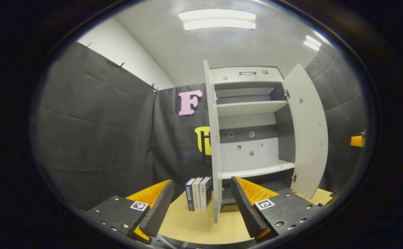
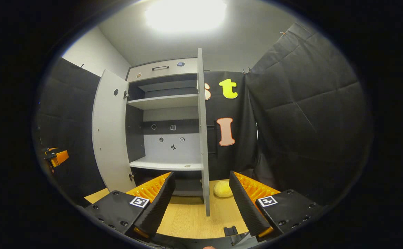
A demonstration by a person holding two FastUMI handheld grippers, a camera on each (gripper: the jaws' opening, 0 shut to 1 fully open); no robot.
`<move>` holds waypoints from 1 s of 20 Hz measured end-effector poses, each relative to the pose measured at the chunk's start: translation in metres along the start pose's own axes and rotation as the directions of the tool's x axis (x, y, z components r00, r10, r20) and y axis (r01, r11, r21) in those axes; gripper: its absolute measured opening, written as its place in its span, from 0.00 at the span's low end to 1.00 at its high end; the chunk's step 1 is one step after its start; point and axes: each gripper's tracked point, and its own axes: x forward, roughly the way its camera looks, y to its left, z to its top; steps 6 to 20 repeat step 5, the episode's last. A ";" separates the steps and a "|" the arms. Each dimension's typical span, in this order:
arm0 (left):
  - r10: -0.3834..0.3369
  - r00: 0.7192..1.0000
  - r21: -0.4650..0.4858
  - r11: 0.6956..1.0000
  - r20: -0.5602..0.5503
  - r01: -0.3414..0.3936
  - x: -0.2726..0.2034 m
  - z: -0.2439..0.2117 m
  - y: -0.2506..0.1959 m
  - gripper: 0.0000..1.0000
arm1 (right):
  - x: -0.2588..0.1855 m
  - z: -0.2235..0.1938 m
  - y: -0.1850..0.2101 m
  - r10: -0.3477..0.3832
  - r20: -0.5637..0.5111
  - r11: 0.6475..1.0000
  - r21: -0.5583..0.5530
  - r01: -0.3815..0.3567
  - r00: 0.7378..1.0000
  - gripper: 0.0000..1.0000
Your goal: Open the right door of the double-door shoe cabinet with the right hand, and open the left door with the left hand.
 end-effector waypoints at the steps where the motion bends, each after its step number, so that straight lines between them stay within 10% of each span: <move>1: -0.003 1.000 0.002 1.000 0.000 0.003 0.001 0.000 0.000 0.95 | 0.000 0.000 0.000 0.000 0.000 1.000 0.001 0.000 1.000 0.98; 20: -0.005 1.000 0.007 1.000 -0.003 0.005 0.005 0.000 -0.001 0.95 | 0.002 0.002 0.001 -0.007 0.007 1.000 -0.001 0.007 1.000 0.94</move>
